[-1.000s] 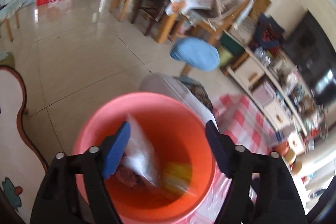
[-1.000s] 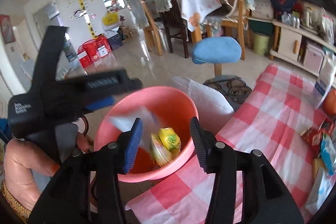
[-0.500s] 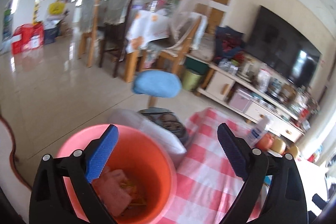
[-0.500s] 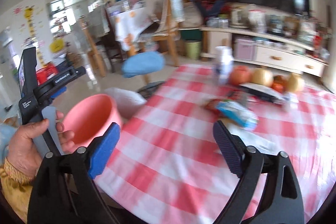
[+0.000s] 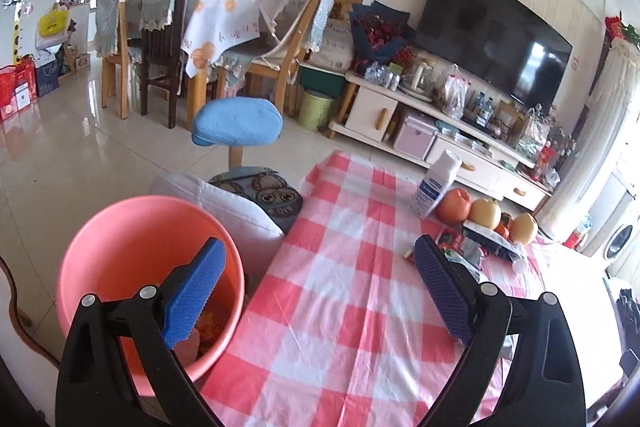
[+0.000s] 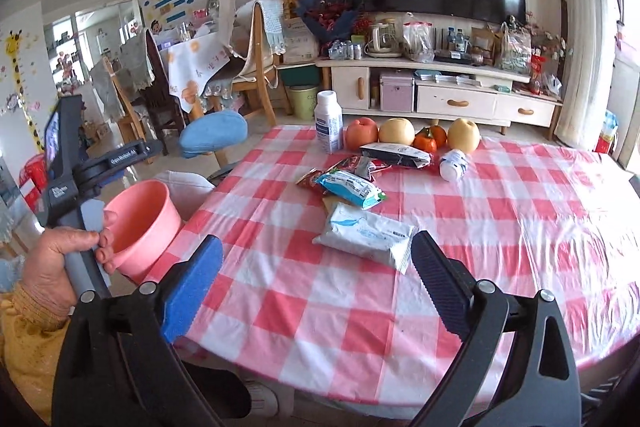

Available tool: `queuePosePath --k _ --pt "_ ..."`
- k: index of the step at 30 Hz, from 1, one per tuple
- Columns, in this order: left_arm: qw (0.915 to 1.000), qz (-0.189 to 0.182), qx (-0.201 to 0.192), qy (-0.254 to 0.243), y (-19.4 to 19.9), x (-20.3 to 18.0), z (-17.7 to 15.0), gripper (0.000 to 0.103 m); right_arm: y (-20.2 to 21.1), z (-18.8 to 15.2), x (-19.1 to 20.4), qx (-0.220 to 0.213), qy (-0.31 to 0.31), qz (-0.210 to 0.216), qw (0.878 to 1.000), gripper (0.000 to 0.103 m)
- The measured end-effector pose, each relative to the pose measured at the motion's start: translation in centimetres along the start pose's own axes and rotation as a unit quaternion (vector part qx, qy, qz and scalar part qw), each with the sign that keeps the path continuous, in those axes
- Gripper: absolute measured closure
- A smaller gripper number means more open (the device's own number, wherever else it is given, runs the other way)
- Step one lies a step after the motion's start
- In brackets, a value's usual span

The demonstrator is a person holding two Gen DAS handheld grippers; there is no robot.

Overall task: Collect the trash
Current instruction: 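Move both tools back over the snack pile on the table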

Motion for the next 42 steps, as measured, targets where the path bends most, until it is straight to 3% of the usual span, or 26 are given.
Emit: queuePosePath --k 14,27,34,42 --pt "0.9987 -0.018 0.013 -0.046 0.9 -1.8 -1.9 0.009 4.6 3.6 0.3 -0.049 -0.017 0.026 0.998 0.004" --pt "0.9947 -0.023 0.027 -0.097 0.7 -3.8 -3.2 0.009 5.6 3.8 -1.7 -0.058 -0.061 0.032 0.996 0.004" --pt "0.9927 -0.018 0.034 -0.114 0.5 -4.2 -3.7 0.009 3.9 2.6 -4.2 -0.054 -0.060 0.008 0.997 0.004" --pt "0.9843 -0.022 0.048 -0.168 1.4 -6.5 -5.1 0.009 3.2 2.7 -9.7 -0.059 -0.126 -0.003 0.990 0.004"
Point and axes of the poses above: each gripper's, at about its wrist camera, not at the fingertips, and y roughly against the way its jaws point, x to its left, z to its top, the point moved 10 cm from there along -y, roughly the way its jaws point, and after that the axes turned 12 degrees about -x, right-handed, at the moved point
